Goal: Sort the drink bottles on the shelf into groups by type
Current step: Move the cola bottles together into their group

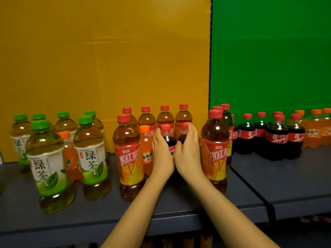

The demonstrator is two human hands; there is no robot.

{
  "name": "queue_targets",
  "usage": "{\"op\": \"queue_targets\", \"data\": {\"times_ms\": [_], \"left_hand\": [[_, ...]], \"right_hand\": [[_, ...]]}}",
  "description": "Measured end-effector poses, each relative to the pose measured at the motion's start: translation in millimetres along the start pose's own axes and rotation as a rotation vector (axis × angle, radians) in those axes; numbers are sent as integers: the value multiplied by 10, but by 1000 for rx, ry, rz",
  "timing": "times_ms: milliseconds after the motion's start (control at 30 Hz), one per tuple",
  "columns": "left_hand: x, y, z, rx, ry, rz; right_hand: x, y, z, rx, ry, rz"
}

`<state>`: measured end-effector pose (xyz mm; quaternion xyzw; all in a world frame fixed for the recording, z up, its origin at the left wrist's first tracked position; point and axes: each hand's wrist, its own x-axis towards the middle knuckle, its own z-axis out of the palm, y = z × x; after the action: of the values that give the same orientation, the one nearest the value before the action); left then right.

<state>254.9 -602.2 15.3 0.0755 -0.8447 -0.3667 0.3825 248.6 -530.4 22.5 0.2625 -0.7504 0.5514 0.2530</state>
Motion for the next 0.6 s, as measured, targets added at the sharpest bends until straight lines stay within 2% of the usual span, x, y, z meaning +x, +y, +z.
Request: {"op": "queue_targets", "data": {"times_ms": [167,267,433,600], "left_hand": [[111,-11,72,100,7,-62],[109,-27,83,129,50,-26],[42,-73,52,46,121,41],[-98,-110,-10,-108,117,12]], "right_hand": [[204,104,82,33,25,166],[269,198,123,123,15,286],[288,280,137,190,7,401],[228,310,167,222,2,395]]}}
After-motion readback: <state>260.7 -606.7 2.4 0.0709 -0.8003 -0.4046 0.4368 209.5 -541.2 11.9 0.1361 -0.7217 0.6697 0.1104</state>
